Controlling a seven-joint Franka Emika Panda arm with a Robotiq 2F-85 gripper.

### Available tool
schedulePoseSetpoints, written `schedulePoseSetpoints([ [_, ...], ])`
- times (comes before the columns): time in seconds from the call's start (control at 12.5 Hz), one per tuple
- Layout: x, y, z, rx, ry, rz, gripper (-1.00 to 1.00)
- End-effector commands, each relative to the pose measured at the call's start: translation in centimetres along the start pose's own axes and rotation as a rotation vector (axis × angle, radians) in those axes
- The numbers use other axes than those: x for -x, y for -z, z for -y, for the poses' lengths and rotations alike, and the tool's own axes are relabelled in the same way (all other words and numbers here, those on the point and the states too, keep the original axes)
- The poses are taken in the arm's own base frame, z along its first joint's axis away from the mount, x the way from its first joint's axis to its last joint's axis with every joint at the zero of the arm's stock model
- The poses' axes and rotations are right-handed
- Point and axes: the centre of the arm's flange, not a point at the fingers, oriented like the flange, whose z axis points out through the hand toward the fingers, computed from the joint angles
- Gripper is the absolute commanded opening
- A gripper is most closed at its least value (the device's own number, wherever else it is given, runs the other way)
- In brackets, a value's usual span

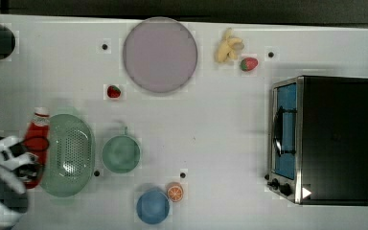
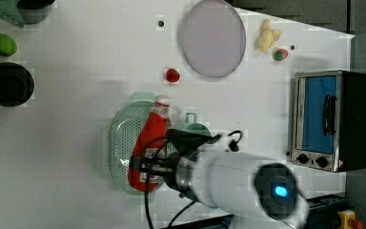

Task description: Pick ketchup from strainer and place it on the table

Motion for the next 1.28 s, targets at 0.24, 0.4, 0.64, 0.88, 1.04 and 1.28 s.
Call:
schedulePoseSetpoints([
  [0.24,-3.8,8.5,-1.3,0.044,0.066,0.097,0.21],
  [0.4,-6.8,11.7,-3.5,0.054,0.063,0.098,0.21],
  [0.64,-12.3,15.3,-8.4,0.034,-0.023,0.043,0.21],
  [0.88,-16.6,17.1,-14.4,0.036,-0.144,0.001,0.21],
  [1.04,-18.9,17.7,-18.4,0.039,-0.216,-0.011,0.21],
  [1.28,-22.1,17.3,-25.1,0.05,-0.332,-0.003,0.21],
])
